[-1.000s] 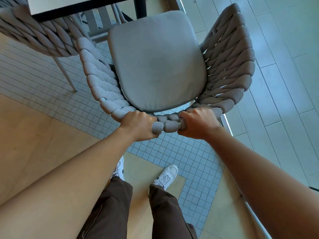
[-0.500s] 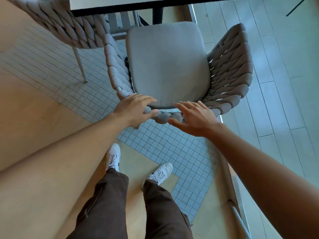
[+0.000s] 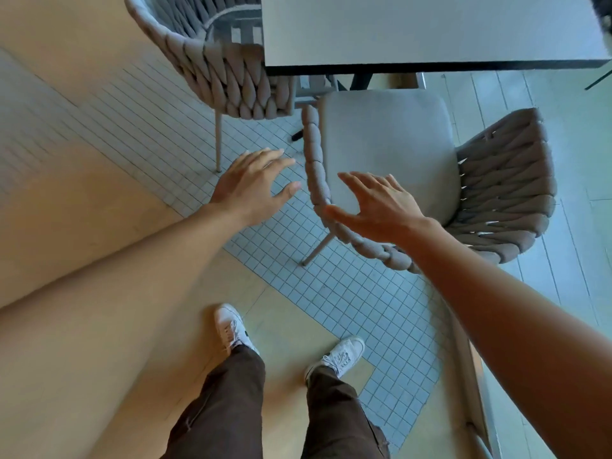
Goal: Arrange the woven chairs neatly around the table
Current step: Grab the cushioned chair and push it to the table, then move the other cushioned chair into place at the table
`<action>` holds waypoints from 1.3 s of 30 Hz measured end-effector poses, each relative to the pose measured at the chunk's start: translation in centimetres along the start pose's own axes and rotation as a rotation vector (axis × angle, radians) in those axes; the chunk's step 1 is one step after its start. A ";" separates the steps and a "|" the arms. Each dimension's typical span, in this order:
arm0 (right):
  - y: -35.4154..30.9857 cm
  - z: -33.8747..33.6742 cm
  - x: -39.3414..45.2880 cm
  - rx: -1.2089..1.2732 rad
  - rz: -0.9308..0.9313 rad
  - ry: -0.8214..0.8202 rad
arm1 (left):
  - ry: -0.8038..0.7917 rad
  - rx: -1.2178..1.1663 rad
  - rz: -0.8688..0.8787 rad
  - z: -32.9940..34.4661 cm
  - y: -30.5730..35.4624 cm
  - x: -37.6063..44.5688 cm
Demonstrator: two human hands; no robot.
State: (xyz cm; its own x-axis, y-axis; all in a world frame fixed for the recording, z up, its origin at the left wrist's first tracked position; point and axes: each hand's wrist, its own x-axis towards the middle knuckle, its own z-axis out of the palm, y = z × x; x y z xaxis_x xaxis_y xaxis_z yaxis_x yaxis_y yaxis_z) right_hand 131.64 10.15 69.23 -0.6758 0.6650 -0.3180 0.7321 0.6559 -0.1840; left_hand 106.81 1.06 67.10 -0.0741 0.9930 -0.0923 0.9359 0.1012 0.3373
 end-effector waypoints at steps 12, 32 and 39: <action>-15.2 -3.7 13.1 -0.006 -0.030 0.038 | 0.028 0.054 -0.051 -9.5 -18.2 -1.2; -20.3 -11.5 38.3 0.000 -0.158 0.084 | 0.045 0.102 -0.145 -17.6 -33.1 13.6; -20.6 -14.8 47.9 -0.043 -0.184 0.046 | 0.061 0.098 -0.180 -20.9 -37.9 21.0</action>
State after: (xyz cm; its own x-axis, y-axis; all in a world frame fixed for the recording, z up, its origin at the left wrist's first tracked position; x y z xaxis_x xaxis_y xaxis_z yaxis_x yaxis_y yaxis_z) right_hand 82.89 33.82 71.58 -0.8020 0.5471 -0.2398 0.5918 0.7821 -0.1948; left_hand 62.58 19.34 71.94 -0.2611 0.9615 -0.0853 0.9345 0.2739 0.2274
